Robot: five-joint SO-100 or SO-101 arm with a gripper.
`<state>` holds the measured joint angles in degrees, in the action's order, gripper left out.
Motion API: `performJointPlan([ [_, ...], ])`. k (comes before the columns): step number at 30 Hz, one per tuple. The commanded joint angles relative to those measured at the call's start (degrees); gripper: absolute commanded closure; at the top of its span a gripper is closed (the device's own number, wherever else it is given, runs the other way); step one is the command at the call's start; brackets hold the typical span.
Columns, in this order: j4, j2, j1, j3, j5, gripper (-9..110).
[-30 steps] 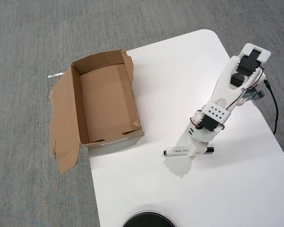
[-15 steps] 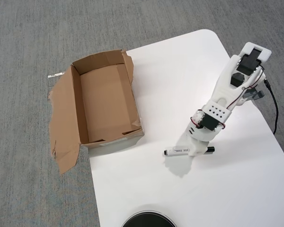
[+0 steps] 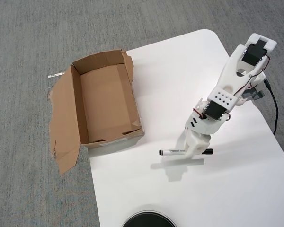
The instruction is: Grasp a pen and put it in the box.
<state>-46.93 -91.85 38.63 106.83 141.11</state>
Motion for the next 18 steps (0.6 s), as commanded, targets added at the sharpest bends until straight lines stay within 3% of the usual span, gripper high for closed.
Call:
performJointPlan([
  [1, 0.62, -5.01, -1.45, -0.66, -0.48, 101],
  [5, 0.7, -7.65, -3.56, -0.75, -4.26, 101],
  [18, 0.7, -10.28, -18.41, -13.84, -33.71, 101],
])
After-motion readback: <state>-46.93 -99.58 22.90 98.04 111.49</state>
